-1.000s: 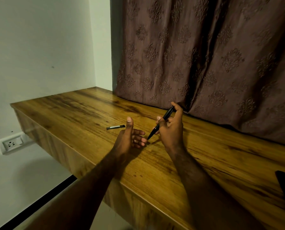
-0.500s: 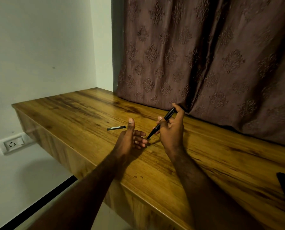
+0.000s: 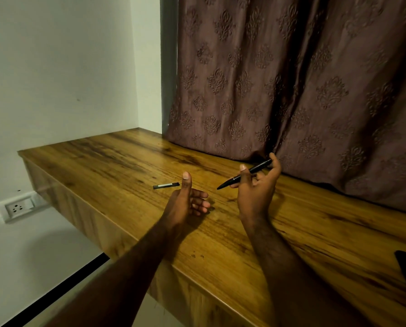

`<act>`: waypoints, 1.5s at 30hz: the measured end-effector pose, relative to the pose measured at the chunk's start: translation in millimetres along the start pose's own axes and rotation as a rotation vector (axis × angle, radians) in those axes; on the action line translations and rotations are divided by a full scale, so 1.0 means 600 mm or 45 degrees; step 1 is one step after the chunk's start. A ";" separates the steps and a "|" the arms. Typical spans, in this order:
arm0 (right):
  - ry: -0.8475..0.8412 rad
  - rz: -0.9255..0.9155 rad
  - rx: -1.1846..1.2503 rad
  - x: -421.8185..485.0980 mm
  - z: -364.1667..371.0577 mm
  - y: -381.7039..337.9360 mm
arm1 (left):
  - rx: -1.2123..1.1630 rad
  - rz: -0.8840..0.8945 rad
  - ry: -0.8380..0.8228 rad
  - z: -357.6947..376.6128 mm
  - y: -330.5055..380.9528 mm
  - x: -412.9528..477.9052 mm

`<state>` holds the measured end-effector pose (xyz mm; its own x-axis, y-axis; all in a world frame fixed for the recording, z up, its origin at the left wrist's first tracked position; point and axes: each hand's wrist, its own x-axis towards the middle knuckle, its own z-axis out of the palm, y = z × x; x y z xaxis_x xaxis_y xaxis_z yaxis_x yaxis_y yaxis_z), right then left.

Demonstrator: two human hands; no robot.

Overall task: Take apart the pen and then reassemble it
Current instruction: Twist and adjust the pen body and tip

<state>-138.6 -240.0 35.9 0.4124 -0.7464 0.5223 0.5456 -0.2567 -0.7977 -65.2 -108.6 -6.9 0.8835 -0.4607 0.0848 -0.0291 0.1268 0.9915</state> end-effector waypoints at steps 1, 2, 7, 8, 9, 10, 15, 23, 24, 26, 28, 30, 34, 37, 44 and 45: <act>0.019 -0.010 0.005 0.001 0.000 0.001 | 0.002 -0.005 -0.001 0.000 0.001 0.000; 0.035 -0.020 -0.002 0.003 0.001 0.002 | 0.004 -0.005 -0.002 0.000 0.001 0.000; 0.069 -0.054 -0.033 0.006 0.001 0.002 | 0.005 0.002 0.003 0.000 0.000 -0.001; 0.064 -0.054 -0.037 0.005 0.001 0.002 | 0.005 0.005 0.002 -0.001 0.000 -0.002; 0.056 -0.054 -0.041 0.004 0.001 0.002 | 0.008 0.007 0.000 -0.001 0.000 -0.002; 0.045 -0.055 -0.044 0.003 0.001 0.003 | 0.011 0.006 -0.001 0.000 0.001 -0.001; -0.021 -0.067 -0.082 -0.006 0.005 0.006 | 0.015 -0.005 -0.004 0.002 0.002 -0.001; -0.087 -0.117 -0.161 -0.015 0.012 0.007 | 0.039 0.010 -0.011 0.001 0.001 -0.005; -0.089 -0.139 -0.175 -0.016 0.013 0.008 | 0.043 0.012 -0.012 0.000 0.001 -0.006; -0.094 -0.174 -0.208 -0.016 0.013 0.010 | 0.051 0.016 -0.023 0.001 0.003 -0.009; -0.109 -0.197 -0.236 -0.017 0.013 0.014 | 0.066 0.009 -0.046 0.004 0.005 -0.013; -0.143 -0.235 -0.282 -0.019 0.012 0.020 | 0.067 -0.008 -0.074 0.005 0.008 -0.017; -0.238 -0.334 -0.390 -0.031 0.019 0.029 | 0.036 -0.043 -0.100 0.001 0.008 -0.014; -0.287 -0.393 -0.454 -0.038 0.025 0.032 | -0.031 -0.077 -0.104 -0.003 0.009 -0.014; -0.257 -0.449 -0.473 -0.041 0.026 0.038 | -0.126 -0.036 0.061 -0.002 0.013 -0.019; -0.233 -0.396 -0.447 -0.038 0.025 0.040 | -0.127 -0.017 0.106 0.001 0.011 -0.023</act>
<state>-123.8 -219.9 9.7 0.4074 -0.4898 0.7708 0.3978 -0.6645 -0.6326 -77.6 -101.8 -1.3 0.9194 -0.3889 0.0592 0.0257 0.2097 0.9774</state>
